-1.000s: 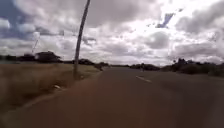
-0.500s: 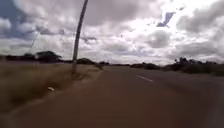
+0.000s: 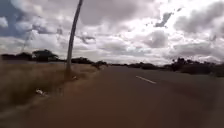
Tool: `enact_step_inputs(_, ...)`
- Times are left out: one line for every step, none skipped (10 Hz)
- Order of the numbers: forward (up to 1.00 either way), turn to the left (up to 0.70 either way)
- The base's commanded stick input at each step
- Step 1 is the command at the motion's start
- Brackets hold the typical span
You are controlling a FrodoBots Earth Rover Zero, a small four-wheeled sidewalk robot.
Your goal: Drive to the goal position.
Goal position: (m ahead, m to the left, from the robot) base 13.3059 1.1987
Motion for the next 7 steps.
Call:
enact_step_inputs(0.78,-0.03)
enact_step_inputs(0.78,0.00)
enact_step_inputs(0.78,0.00)
enact_step_inputs(0.78,0.00)
enact_step_inputs(0.78,0.00)
enact_step_inputs(0.78,0.00)
enact_step_inputs(0.78,0.00)
